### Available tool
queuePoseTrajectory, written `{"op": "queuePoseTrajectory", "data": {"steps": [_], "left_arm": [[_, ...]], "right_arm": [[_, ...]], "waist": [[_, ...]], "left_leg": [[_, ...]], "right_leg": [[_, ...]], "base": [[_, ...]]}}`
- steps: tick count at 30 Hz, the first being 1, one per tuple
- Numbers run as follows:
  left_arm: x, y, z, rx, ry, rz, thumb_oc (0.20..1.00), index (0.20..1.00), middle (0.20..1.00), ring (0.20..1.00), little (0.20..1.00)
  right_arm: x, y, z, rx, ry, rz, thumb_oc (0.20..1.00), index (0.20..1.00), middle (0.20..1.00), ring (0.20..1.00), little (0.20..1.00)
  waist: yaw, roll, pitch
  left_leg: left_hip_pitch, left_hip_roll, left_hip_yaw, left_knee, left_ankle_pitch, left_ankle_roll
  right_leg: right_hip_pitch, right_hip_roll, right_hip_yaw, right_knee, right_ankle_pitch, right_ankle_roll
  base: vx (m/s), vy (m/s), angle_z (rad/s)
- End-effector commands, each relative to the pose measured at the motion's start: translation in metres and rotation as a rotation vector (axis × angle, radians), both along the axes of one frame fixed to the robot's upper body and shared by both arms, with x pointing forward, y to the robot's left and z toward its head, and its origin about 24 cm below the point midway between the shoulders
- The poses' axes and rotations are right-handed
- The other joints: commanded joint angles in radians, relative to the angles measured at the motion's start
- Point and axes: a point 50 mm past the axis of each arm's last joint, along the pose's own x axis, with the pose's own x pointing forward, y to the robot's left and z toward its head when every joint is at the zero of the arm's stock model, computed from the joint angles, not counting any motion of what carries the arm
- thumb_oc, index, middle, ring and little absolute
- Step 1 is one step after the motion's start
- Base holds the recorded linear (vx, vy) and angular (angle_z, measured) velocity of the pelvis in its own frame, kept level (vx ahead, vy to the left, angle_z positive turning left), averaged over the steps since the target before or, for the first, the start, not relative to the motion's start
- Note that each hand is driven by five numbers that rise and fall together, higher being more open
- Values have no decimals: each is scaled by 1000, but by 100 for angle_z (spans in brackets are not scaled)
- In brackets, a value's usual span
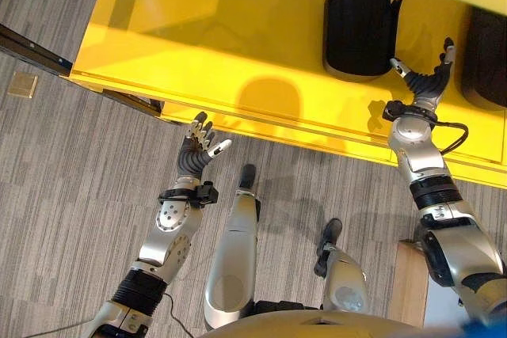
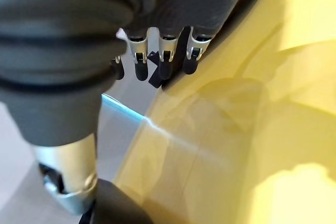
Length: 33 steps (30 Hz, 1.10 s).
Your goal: Move parts from the plastic box to the shelf.
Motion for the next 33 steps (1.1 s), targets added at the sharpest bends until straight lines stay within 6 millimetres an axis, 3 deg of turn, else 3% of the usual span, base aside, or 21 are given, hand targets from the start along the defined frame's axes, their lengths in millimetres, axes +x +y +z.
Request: {"op": "queuePoseTrajectory", "data": {"steps": [1,21,33], "left_arm": [[-6,-1,4,-29,-54,15,1000,1000,1000,1000,1000],[-6,2,4,-30,-52,30,1000,1000,1000,1000,1000],[-7,3,5,-30,-53,38,1000,1000,1000,1000,1000]], "right_arm": [[-11,-17,21,-9,-134,-52,1000,1000,1000,1000,1000],[-6,23,31,25,-190,128,1000,1000,1000,1000,1000],[-7,35,29,18,-191,171,1000,1000,1000,1000,1000]], "waist": [[15,35,-11],[42,18,-9],[43,12,-7]], "left_leg": [[82,14,6,-114,-11,10],[70,6,-3,-112,-13,15],[66,6,-3,-107,-15,17]], "right_leg": [[-20,-7,18,118,-37,6],[-15,-4,5,110,-31,6],[-19,-4,4,116,-30,4]], "base": [[0,0,0],[3,-2,1],[0,0,0]]}}
